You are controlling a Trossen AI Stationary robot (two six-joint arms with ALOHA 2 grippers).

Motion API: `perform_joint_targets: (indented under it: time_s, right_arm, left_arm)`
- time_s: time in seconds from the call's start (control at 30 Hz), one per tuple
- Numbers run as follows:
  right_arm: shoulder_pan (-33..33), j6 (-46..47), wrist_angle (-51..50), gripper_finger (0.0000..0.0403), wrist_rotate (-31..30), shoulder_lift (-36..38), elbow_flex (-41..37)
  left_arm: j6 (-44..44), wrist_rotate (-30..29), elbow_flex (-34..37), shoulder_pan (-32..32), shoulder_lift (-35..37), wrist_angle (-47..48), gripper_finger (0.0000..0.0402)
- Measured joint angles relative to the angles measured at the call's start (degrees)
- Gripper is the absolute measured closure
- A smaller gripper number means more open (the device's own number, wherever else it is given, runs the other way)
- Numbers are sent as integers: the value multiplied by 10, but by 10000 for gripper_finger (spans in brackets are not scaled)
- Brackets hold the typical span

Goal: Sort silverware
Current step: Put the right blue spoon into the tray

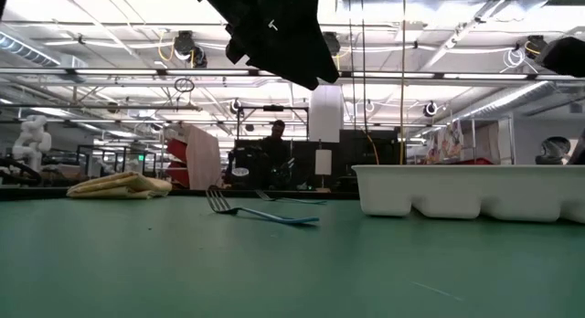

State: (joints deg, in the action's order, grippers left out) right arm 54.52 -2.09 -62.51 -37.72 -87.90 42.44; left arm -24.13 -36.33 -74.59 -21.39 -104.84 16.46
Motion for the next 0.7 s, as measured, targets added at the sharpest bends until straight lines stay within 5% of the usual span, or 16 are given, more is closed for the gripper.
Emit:
perform_joint_targets:
  time_s: [0.7]
  right_arm:
    - [-34, -78, 114, 403, 6, 1, -47]
  left_arm:
    - [-11, -17, 0, 12, 0, 0, 201]
